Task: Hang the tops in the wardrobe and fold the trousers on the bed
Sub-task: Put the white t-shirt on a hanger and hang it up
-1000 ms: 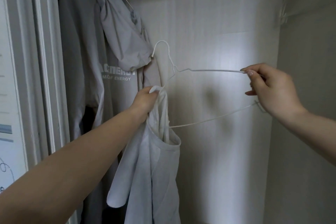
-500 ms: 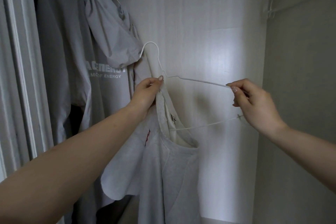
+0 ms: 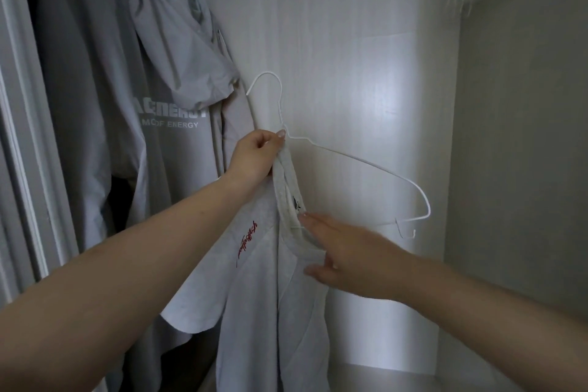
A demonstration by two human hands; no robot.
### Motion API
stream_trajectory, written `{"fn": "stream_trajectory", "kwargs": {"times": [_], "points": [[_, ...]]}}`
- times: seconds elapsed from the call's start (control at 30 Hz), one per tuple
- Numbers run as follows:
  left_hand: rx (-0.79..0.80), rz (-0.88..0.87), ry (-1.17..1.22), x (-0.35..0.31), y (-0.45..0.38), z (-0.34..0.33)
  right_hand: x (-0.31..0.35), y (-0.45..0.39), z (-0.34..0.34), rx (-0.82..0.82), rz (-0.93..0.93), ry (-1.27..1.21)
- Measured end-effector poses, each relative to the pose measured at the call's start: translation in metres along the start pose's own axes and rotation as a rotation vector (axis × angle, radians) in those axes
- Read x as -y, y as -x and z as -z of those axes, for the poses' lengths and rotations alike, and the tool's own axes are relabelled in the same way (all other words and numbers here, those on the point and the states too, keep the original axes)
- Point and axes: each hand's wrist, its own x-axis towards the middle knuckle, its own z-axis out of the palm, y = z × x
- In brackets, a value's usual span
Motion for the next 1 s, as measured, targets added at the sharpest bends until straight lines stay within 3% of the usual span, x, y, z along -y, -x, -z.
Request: {"fn": "stream_trajectory", "kwargs": {"times": [0.07, 0.2, 0.37, 0.5, 0.7, 1.0], "points": [[0.017, -0.021, -0.021, -0.001, 0.001, 0.000, -0.002, -0.006, -0.021, 0.174, -0.116, -0.271], [0.006, -0.059, -0.070, 0.000, 0.002, 0.009, -0.007, -0.005, -0.042, 0.322, -0.160, -0.609], [-0.080, -0.103, -0.142, 0.014, -0.004, 0.040, -0.032, 0.012, -0.046, 0.439, -0.221, -0.425], [-0.084, -0.109, -0.242, 0.037, -0.009, 0.066, -0.058, 0.020, -0.031, 0.307, -0.136, -0.104], [-0.079, -0.142, -0.421, 0.065, -0.009, 0.075, -0.074, 0.021, 0.000, 0.153, -0.119, -0.084], [0.015, -0.108, -0.307, 0.063, 0.003, 0.025, -0.070, 0.003, 0.012, 0.151, -0.136, -0.018]]}}
